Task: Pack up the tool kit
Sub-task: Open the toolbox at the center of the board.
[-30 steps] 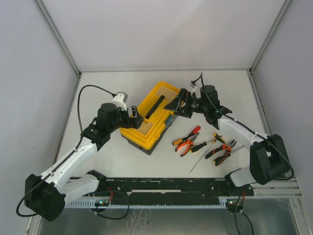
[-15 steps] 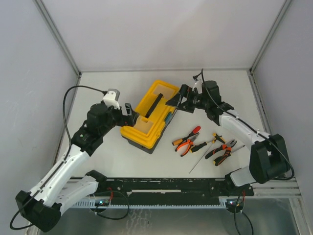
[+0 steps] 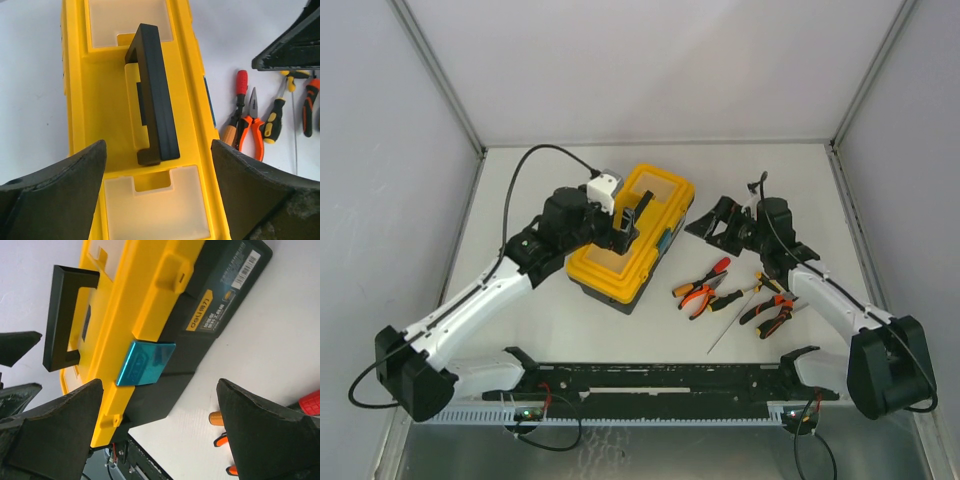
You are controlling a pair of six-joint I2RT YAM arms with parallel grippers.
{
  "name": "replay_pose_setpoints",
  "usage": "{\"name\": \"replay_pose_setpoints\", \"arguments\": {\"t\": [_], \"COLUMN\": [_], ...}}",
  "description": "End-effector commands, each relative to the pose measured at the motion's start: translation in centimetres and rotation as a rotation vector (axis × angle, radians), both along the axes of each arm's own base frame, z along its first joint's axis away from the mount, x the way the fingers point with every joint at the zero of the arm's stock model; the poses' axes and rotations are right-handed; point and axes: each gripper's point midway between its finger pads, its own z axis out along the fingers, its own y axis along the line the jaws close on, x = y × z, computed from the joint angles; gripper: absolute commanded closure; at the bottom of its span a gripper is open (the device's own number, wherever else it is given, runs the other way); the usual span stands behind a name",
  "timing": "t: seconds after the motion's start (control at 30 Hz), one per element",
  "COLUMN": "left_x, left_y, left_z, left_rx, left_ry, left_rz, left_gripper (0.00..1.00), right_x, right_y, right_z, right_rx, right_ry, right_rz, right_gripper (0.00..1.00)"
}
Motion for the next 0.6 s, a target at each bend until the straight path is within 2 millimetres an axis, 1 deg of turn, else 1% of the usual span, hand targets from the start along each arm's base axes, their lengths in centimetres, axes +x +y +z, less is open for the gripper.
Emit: {"name": "replay_pose_setpoints", "arguments": {"t": [0.0, 0.17, 0.23, 0.3, 0.37, 0.43, 0.5, 0.53, 0.57], "left_x": [1.5, 2.4, 2.8, 3.1, 3.4, 3.5, 3.7, 3.8, 3.9], "left_y": [-1.0, -2.1, -2.3, -2.4, -2.1, -1.8, -1.6, -1.5, -1.5], "left_z": [2.8, 1.1, 0.4, 0.0, -0.3, -0.5, -0.6, -0.7, -0.7], "left_rx": [0.025, 0.059, 0.07, 0.073, 0.076, 0.08, 0.075, 0.072, 0.068], "left_ry": [-0.076, -0.037, -0.021, -0.015, -0.016, -0.022, -0.022, -0.023, -0.021], "left_rz": [-0.032, -0.05, -0.046, -0.04, -0.011, 0.005, 0.024, 0.037, 0.047], "left_gripper": [0.12, 0.21, 0.26, 0.33, 0.42, 0.47, 0.58, 0.62, 0.71], "right_x": [0.5, 0.1, -0.1, -0.1, -0.2, -0.1, -0.2, -0.2, -0.2], "right_y": [-0.2, -0.4, -0.1, 0.1, 0.1, 0.2, 0.3, 0.4, 0.5], "right_z": [2.3, 1.9, 1.7, 1.6, 1.3, 1.2, 1.2, 1.3, 1.3], "right_rx": [0.082, 0.109, 0.129, 0.141, 0.144, 0.145, 0.151, 0.155, 0.16], "right_ry": [-0.093, -0.085, -0.076, -0.07, -0.062, -0.062, -0.063, -0.066, -0.068], "right_rz": [-0.054, -0.074, -0.064, -0.053, -0.053, -0.051, -0.047, -0.045, -0.041], "right_gripper": [0.03, 0.03, 0.03, 0.03, 0.03, 0.03, 0.03, 0.03, 0.03]}}
